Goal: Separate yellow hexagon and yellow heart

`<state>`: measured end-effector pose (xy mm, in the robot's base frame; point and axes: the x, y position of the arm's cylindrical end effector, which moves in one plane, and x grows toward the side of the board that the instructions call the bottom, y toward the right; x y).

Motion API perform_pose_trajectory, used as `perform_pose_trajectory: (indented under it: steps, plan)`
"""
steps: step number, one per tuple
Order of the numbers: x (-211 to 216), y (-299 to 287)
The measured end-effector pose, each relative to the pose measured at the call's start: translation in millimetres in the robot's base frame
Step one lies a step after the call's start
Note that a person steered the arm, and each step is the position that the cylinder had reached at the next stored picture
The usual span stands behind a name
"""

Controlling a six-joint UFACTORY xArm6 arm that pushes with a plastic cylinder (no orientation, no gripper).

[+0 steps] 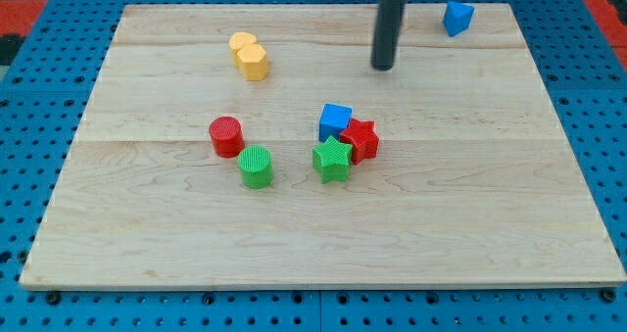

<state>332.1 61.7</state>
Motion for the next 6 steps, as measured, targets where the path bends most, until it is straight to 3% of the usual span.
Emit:
perform_pose_trajectory:
  steps: [1,3,4,5,6]
  plan:
    - [10,-53]
    - [40,-76]
    - [45,-122]
    - [36,-185]
    - [1,-184]
